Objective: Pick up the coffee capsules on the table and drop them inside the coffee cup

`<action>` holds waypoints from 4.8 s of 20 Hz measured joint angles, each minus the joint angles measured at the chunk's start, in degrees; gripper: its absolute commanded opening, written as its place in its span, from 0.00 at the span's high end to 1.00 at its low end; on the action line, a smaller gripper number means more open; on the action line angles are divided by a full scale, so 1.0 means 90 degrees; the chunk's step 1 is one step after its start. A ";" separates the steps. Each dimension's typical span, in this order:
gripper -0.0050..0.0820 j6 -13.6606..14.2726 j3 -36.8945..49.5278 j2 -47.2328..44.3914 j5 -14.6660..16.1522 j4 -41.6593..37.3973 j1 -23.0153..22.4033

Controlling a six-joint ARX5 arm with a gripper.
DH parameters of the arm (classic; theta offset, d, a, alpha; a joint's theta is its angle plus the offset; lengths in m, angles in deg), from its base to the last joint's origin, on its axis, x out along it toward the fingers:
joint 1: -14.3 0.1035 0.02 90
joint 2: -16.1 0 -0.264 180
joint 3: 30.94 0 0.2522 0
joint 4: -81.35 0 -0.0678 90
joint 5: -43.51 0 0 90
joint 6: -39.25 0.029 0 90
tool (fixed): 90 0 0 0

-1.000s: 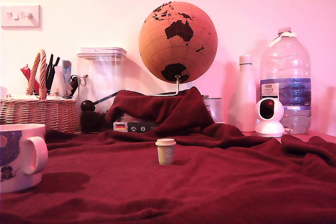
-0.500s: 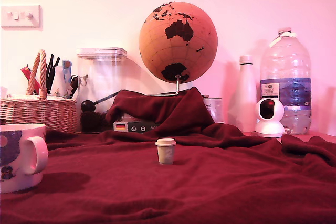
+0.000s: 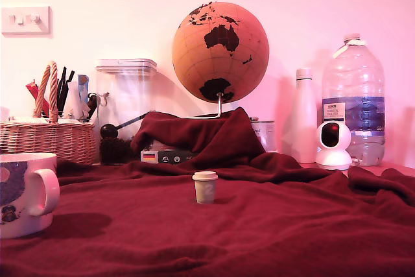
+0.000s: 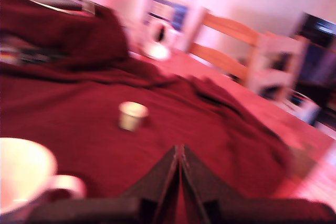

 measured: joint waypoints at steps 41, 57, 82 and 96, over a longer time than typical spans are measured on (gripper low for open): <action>0.18 -0.1596 -0.0595 -0.5712 -0.5175 -0.4291 -0.4877; 0.18 -0.1299 -0.0595 -0.7822 -0.6334 -0.6205 -0.4877; 0.18 -0.1207 -0.1535 -1.0508 -0.6108 -0.7720 -0.4036; 0.18 -0.1239 -0.2497 -1.1356 -0.5219 -0.7512 -0.3495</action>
